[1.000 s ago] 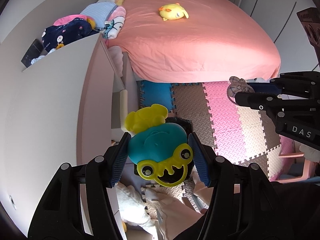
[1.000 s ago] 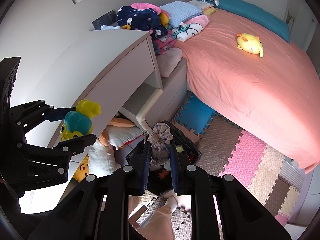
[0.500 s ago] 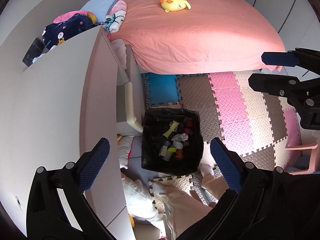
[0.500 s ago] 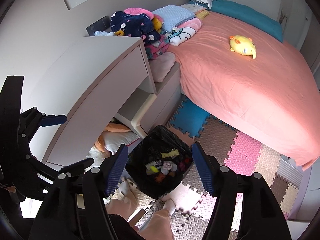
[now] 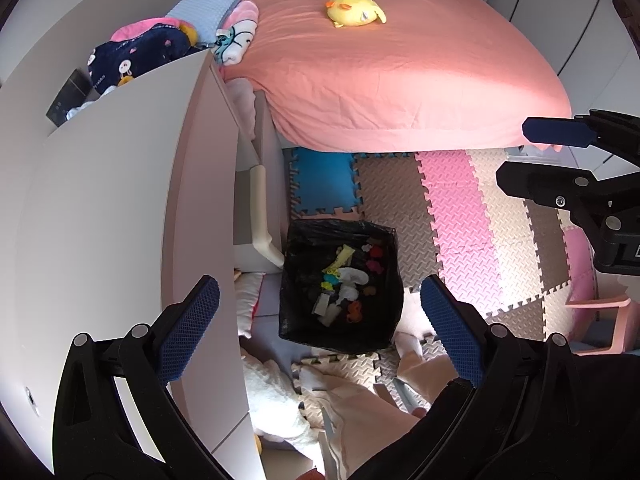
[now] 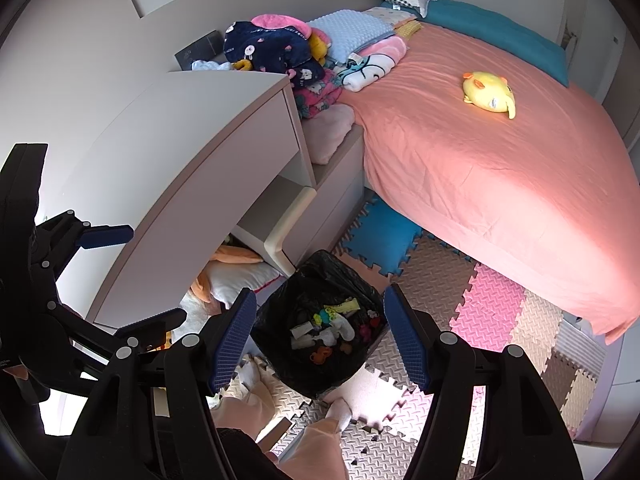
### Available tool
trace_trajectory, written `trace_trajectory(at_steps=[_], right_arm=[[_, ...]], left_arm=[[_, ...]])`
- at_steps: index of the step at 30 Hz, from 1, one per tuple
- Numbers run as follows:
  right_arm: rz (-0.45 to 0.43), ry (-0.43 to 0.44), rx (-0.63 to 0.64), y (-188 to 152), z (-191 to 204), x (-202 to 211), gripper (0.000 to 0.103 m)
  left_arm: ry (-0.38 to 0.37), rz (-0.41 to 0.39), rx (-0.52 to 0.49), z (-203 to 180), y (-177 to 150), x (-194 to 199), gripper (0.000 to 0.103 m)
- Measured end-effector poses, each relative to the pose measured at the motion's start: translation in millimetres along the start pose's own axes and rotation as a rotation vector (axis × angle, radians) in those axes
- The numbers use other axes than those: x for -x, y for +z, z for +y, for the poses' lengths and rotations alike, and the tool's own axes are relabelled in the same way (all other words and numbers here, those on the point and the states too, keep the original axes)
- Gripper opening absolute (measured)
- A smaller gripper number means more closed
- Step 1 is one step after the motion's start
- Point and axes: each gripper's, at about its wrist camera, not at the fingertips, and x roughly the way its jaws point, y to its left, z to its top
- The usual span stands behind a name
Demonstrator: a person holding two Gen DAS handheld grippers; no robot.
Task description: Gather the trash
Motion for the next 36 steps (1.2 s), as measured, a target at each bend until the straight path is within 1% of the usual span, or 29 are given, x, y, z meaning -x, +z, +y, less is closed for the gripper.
trace_trajectory(at_steps=[10,17,27,36], right_arm=[[0.001,-0.001,-0.001,0.2,1.2,-0.1,0.067],[0.001,-0.002,-0.004,0.3,2.2,-0.4,0.067],[0.001,-0.003,-0.004,1.6,1.9,-0.8,0.067],[0.003,-0.003,-0.004,2.9,2.0,-1.2,0.067]], left_arm=[[-0.001,0.011,0.012,1.7,1.6,-2.5,0.097],[0.011,0.009,0.017,5.2,3.5,-3.9,0.097],[0.004,0.003,0.009,5.0,6.8,-4.7,0.097],[0.031,-0.012,0.018,6.5,9.5,-4.7,0.097]])
